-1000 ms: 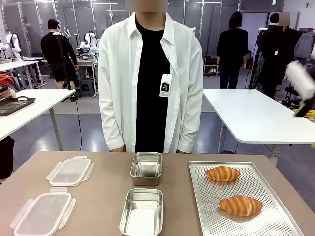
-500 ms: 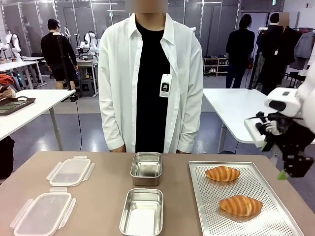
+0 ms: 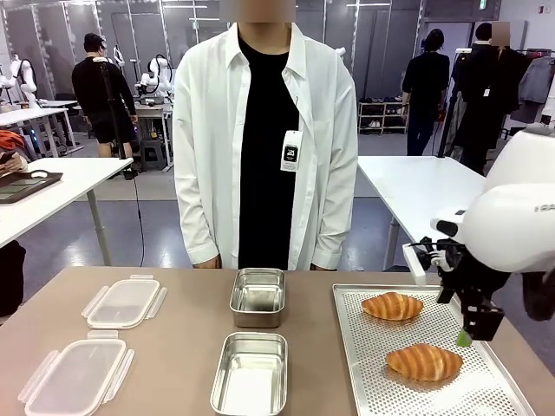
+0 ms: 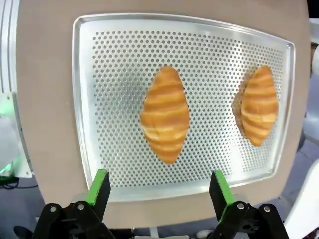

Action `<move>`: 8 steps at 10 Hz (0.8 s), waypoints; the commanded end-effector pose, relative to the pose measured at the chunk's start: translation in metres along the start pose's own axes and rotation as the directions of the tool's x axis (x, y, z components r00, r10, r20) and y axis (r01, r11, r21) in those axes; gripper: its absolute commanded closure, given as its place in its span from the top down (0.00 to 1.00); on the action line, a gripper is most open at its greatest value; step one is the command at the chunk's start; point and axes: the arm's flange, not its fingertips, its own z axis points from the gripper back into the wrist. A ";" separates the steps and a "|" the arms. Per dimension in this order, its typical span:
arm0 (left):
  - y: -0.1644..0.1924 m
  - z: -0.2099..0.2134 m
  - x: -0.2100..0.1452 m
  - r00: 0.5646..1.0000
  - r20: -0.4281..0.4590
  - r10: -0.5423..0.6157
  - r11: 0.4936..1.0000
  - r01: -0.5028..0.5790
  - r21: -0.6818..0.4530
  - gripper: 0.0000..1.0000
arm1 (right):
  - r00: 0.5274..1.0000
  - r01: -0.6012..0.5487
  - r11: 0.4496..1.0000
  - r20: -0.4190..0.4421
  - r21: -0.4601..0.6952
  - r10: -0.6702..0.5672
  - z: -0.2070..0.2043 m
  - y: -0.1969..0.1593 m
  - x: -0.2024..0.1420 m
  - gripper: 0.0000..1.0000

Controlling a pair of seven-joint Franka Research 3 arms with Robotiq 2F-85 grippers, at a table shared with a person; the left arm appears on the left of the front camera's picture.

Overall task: Place the bread into the airtight container.
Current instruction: Pick up a Butter Roll and place it into an empty Airtight Container.

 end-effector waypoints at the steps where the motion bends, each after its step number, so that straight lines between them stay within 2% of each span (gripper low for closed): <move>1: -0.001 0.001 0.001 1.000 0.004 -0.016 1.000 0.016 -0.006 1.00 | 0.999 0.017 1.000 0.028 0.008 -0.017 -0.035 0.011 -0.001 1.00; 5: -0.001 0.001 0.001 1.000 0.004 -0.016 1.000 0.016 -0.006 1.00 | 0.995 0.092 0.995 0.044 0.026 -0.093 -0.073 -0.003 -0.010 1.00; 8: -0.001 0.001 0.001 1.000 0.004 -0.016 1.000 0.016 -0.006 1.00 | 0.994 0.097 0.994 0.045 0.055 -0.099 -0.094 -0.008 -0.010 1.00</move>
